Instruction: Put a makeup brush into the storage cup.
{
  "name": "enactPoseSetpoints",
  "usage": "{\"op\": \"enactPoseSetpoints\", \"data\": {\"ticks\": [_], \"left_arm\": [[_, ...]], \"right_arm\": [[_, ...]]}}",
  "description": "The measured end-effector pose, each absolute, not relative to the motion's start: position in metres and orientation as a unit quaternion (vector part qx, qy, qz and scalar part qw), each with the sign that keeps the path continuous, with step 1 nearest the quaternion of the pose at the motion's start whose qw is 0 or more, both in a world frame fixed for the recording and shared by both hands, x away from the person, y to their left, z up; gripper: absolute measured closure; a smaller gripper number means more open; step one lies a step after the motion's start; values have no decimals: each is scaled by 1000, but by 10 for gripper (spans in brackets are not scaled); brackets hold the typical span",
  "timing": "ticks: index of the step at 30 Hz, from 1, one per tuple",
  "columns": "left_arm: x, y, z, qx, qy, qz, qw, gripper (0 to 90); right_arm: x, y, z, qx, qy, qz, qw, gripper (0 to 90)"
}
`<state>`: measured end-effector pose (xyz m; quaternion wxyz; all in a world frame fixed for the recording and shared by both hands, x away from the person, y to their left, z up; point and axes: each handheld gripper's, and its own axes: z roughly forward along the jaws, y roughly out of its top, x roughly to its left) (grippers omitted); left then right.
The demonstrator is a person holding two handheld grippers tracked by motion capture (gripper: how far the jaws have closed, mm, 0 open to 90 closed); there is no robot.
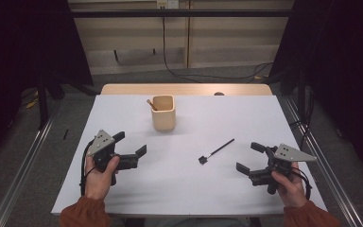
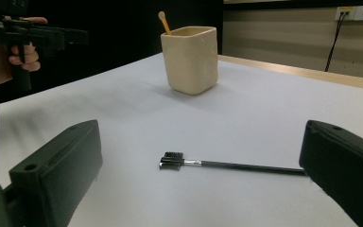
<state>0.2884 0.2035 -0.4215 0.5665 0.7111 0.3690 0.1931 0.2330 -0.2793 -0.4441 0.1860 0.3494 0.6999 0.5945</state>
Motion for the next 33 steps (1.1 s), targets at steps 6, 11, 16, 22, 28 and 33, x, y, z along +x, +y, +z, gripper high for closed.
{"op": "enactPoseSetpoints", "data": {"ticks": [6, 11, 16, 22, 28, 33], "left_arm": [[274, 210, -431, 715, 369, 195, 561, 14], [259, 212, -429, 708, 369, 203, 566, 14], [253, 214, -432, 702, 376, 204, 570, 14], [251, 215, -432, 703, 368, 199, 575, 14], [248, 219, -434, 704, 371, 203, 571, 15], [246, 211, -433, 710, 362, 203, 569, 20]], "right_arm": [[232, -281, -443, 350, 700, 594, 189, 0], [230, -281, -443, 347, 700, 594, 189, 0], [231, -282, -443, 348, 700, 595, 188, 0], [231, -283, -441, 342, 706, 591, 191, 0], [235, -287, -439, 352, 694, 598, 193, 0], [236, -289, -434, 355, 680, 609, 203, 0]]}}
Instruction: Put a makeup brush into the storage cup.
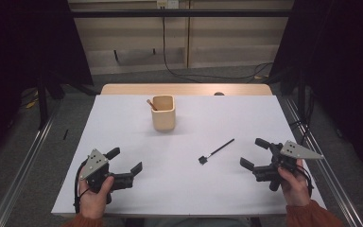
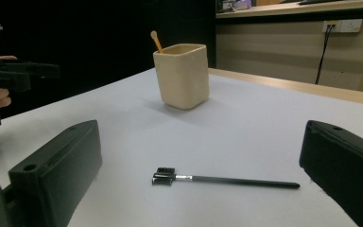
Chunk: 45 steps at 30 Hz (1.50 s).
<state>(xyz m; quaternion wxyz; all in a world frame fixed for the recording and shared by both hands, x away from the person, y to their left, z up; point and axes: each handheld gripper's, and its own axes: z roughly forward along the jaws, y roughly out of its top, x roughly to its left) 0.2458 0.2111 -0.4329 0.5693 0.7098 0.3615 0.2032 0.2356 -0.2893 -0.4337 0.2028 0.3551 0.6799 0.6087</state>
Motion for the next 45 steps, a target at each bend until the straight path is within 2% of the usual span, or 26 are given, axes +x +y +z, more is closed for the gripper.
{"op": "enactPoseSetpoints", "data": {"ticks": [12, 45], "left_arm": [[236, 212, -433, 706, 365, 208, 570, 20], [237, 213, -434, 704, 366, 193, 578, 29]], "right_arm": [[249, -292, -419, 356, 671, 613, 216, 0], [325, -270, -384, 344, 717, 566, 219, 5]]}}
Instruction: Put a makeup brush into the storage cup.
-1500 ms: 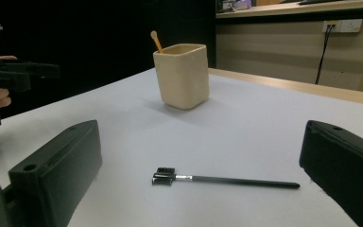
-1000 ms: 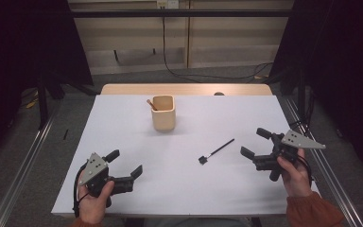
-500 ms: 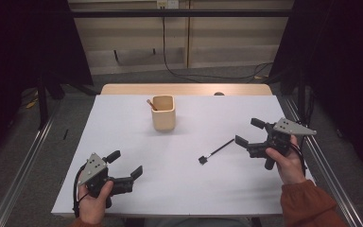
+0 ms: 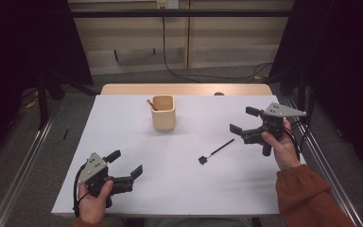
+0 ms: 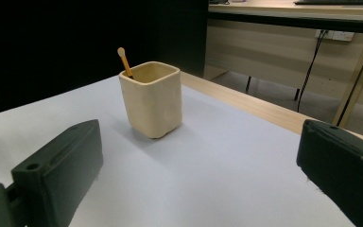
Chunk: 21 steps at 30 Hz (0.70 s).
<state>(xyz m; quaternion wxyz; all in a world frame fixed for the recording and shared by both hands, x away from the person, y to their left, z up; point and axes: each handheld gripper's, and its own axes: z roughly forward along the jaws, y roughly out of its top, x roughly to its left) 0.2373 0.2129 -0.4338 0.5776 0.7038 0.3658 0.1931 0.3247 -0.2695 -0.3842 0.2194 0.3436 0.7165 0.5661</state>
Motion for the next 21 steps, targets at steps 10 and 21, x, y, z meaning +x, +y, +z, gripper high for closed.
{"op": "enactPoseSetpoints", "data": {"ticks": [10, 21], "left_arm": [[239, 213, -434, 706, 365, 190, 577, 29], [241, 217, -434, 702, 370, 190, 579, 28]], "right_arm": [[352, -264, -381, 358, 725, 552, 205, 28], [375, -259, -373, 351, 772, 498, 181, 35]]}}
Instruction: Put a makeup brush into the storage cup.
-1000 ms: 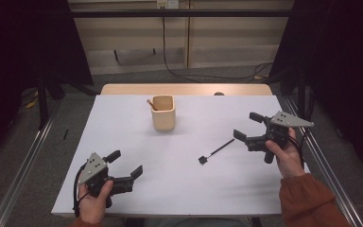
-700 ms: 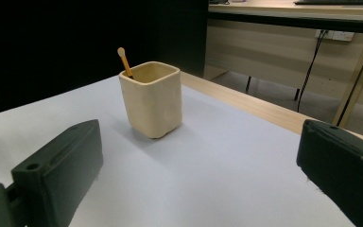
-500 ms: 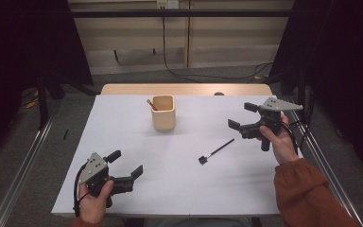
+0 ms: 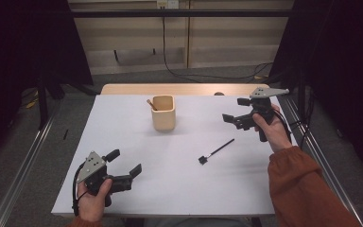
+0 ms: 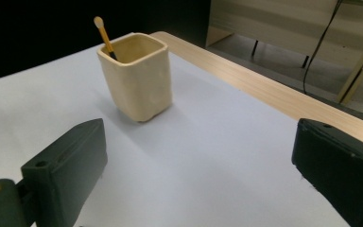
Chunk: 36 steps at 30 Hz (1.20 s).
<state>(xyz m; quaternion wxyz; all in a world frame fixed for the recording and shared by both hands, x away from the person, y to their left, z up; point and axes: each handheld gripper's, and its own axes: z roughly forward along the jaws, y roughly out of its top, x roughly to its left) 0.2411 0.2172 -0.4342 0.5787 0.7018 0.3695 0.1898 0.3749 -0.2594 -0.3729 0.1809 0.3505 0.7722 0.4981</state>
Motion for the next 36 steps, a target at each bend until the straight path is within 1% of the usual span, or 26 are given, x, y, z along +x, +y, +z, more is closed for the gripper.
{"op": "enactPoseSetpoints", "data": {"ticks": [8, 15, 17, 24, 29, 34, 36], "left_arm": [[242, 217, -434, 702, 370, 190, 578, 28], [242, 218, -435, 700, 374, 192, 577, 28], [242, 219, -435, 700, 375, 193, 577, 28], [241, 218, -434, 703, 370, 190, 577, 28], [241, 218, -435, 700, 373, 189, 580, 28], [241, 218, -435, 702, 370, 191, 577, 28], [241, 218, -435, 702, 371, 190, 577, 28]], "right_arm": [[382, -268, -383, 354, 808, 446, 151, 33], [382, -267, -383, 344, 844, 400, 96, 25], [382, -267, -383, 339, 859, 378, 70, 29], [385, -263, -385, 308, 896, 317, 35, 37], [386, -261, -387, 295, 911, 288, 0, 47], [386, -258, -389, 291, 922, 255, -9, 63], [386, -257, -391, 289, 927, 239, -12, 52]]}}
